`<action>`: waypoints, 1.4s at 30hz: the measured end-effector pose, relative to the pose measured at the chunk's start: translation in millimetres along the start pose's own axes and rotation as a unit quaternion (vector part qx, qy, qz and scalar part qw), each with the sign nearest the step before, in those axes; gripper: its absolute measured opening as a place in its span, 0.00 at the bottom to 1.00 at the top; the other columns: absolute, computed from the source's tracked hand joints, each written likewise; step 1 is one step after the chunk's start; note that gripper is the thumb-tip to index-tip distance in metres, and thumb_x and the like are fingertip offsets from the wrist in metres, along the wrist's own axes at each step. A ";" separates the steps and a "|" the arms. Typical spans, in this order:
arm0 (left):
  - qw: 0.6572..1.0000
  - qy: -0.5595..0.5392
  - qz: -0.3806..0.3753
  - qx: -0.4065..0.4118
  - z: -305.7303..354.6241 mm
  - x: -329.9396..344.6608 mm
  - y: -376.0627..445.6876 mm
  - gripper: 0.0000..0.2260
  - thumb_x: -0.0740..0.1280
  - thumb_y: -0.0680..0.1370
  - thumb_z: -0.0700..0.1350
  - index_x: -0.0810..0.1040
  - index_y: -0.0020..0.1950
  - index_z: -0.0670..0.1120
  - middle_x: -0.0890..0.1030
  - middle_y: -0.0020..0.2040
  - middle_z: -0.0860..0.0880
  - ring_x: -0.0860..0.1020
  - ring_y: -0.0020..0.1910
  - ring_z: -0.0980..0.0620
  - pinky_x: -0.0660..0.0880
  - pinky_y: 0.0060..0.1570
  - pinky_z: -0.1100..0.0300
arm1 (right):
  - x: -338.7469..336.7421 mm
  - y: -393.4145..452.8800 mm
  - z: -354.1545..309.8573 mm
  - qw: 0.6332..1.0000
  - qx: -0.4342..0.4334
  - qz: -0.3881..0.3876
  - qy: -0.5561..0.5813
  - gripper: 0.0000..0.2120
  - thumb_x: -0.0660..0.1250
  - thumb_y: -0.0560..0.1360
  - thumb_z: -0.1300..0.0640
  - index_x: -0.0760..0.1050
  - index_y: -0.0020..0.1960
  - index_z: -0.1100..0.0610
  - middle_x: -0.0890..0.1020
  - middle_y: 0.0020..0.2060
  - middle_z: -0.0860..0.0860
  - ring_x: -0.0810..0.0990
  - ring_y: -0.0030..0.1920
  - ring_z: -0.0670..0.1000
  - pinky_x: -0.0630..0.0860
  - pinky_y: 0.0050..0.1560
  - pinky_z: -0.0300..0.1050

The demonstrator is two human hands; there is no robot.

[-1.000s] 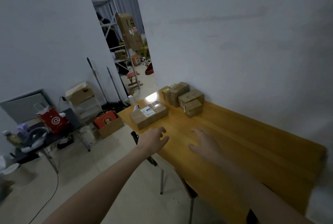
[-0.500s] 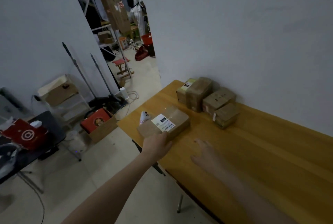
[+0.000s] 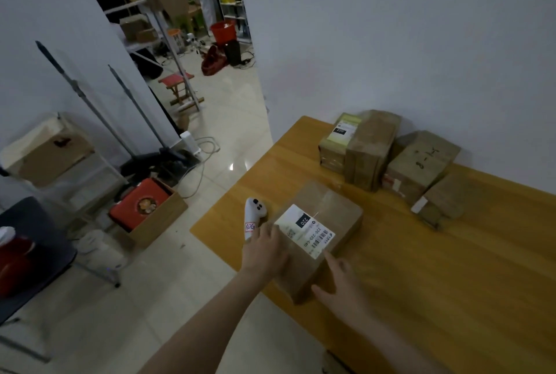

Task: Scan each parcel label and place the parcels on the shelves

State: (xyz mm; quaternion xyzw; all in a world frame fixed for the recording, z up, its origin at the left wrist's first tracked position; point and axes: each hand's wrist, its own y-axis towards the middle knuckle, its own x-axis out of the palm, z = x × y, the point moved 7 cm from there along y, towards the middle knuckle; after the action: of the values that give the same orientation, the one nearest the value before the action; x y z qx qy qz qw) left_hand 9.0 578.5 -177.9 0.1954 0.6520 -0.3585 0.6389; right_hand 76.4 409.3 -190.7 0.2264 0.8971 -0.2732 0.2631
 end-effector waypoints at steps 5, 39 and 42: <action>0.998 -0.027 -0.043 -0.038 -12.2 22.9 26.7 0.38 0.58 0.76 0.68 0.52 0.78 0.48 0.65 0.72 0.43 0.68 0.69 0.42 0.73 0.61 0.47 | 19.8 16.9 10.0 0.997 0.023 -0.005 0.074 0.43 0.68 0.76 0.50 0.41 0.78 0.48 0.57 0.73 0.52 0.59 0.72 0.50 0.62 0.69 0.41; 0.931 -0.109 -0.215 0.273 362.0 76.7 -33.9 0.33 0.63 0.79 0.60 0.56 0.76 0.42 0.67 0.70 0.42 0.70 0.66 0.42 0.72 0.62 0.47 | -174.0 -248.9 320.8 0.848 0.350 0.380 0.116 0.43 0.70 0.67 0.38 0.58 0.75 0.53 0.62 0.73 0.58 0.65 0.68 0.63 0.70 0.63 0.59; 0.919 -0.148 -0.247 0.269 365.5 90.3 -52.5 0.30 0.65 0.78 0.59 0.62 0.72 0.43 0.71 0.67 0.43 0.73 0.62 0.45 0.74 0.60 0.49 | -140.3 -268.4 322.4 0.788 0.340 0.423 0.291 0.44 0.73 0.68 0.42 0.57 0.74 0.59 0.68 0.69 0.58 0.70 0.65 0.60 0.71 0.63 0.58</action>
State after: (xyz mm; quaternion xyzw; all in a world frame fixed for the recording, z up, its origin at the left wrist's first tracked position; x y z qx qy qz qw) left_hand 215.1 263.0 -227.4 0.1369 0.4565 -0.6915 0.5429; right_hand 147.6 -24.8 -237.2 0.7269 0.5949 -0.3429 -0.0155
